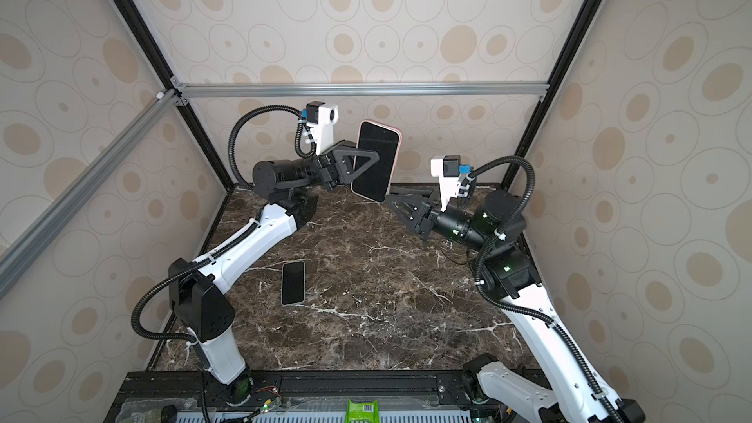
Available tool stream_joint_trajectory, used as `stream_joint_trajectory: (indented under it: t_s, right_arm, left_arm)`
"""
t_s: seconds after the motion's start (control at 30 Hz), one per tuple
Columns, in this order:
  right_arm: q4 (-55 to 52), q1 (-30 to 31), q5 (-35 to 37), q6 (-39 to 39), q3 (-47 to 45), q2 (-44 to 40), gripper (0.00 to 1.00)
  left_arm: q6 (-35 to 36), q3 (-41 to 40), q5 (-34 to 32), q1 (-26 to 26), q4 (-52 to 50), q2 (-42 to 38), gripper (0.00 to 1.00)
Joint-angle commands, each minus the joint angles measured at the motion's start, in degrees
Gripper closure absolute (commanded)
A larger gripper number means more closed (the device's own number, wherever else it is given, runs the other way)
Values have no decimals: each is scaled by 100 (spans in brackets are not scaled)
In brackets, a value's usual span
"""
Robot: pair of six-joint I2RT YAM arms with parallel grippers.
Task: Take the phone out of the phone case
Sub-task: Remove the phone case from the phone.
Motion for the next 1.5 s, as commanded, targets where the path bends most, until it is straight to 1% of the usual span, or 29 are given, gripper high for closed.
stream_joint_trajectory:
  t_s: [0.0, 0.27, 0.43, 0.7, 0.77, 0.87, 0.97, 1.03, 1.1, 1.23, 1.33, 1.4, 1.47]
  right_arm:
    - [-101, -13, 199, -23, 139, -32, 68]
    - [-486, -15, 689, -177, 201, -41, 69]
    - [-674, -12, 808, -258, 297, -2, 69]
    - [-946, -5, 1411, -341, 393, 2, 70]
    - [-899, -8, 1370, -293, 448, 47, 70]
    - [-575, -8, 1084, -303, 308, -42, 69]
    - [-377, -15, 1305, -381, 46, -417, 69]
    - [-28, -11, 1237, -239, -70, -634, 69]
    - [88, -13, 1208, -76, -6, -731, 69]
    - [266, -33, 1339, 233, 103, -851, 71]
    - [321, -82, 1049, 421, 302, -748, 71]
    - [207, -99, 1007, 447, 416, -689, 71]
    - [3, -99, 1128, 396, 503, -675, 73]
  left_arm:
    - [-50, 371, 1, -80, 366, -160, 100]
    - [-119, 357, 71, -137, 472, -136, 100]
    - [-113, 349, 84, -198, 471, -110, 100]
    - [-109, 354, 92, -328, 472, -48, 100]
    - [-78, 346, 87, -354, 455, -50, 100]
    - [93, 312, 119, -357, 302, -90, 100]
    - [492, 293, 138, -350, -153, -200, 100]
    - [774, 232, 167, -353, -454, -296, 100]
    - [986, 174, 188, -352, -660, -368, 100]
    - [1074, 160, 194, -350, -722, -421, 100]
    - [1084, 160, 188, -345, -745, -434, 100]
    - [1084, 147, 191, -345, -732, -451, 100]
    - [1064, 126, 192, -346, -704, -460, 100]
